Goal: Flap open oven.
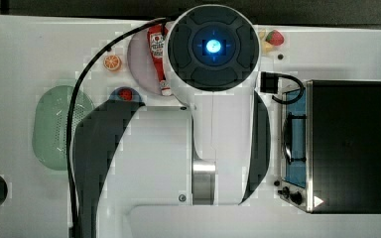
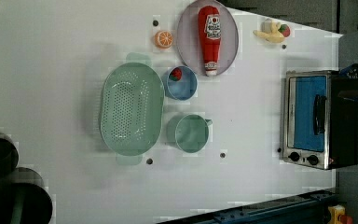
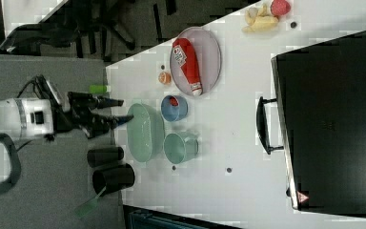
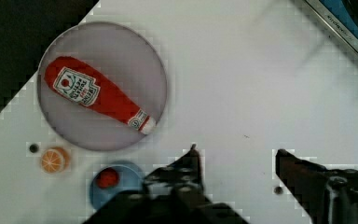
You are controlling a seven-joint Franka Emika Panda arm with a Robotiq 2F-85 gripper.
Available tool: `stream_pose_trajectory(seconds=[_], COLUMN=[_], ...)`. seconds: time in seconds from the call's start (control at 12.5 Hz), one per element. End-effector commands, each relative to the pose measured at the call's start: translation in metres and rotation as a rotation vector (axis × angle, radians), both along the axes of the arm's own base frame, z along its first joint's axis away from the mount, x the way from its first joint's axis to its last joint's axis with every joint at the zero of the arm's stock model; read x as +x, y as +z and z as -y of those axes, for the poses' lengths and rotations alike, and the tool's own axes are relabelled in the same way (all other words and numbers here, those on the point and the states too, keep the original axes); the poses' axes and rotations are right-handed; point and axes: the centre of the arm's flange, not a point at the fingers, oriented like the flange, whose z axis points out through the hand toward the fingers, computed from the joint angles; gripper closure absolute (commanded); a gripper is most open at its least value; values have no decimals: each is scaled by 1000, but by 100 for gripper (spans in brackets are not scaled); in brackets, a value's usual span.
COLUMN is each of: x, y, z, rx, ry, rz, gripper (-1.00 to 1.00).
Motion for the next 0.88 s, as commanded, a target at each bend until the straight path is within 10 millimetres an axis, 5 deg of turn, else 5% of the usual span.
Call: stream_pose_trajectory(seconds=[0.08,0.24,0.48,0.56,0.88], x=[-123,-123,-123,-123,-124], y=[52,52,52,52,51], z=[23,23,23,23,27], rx=[30,30,30,30,31], ry=[-99,-99,-99,-99,-107], rz=[-7,-7,-7,-7,-9], gripper=[-59,-99,-100,-90,9])
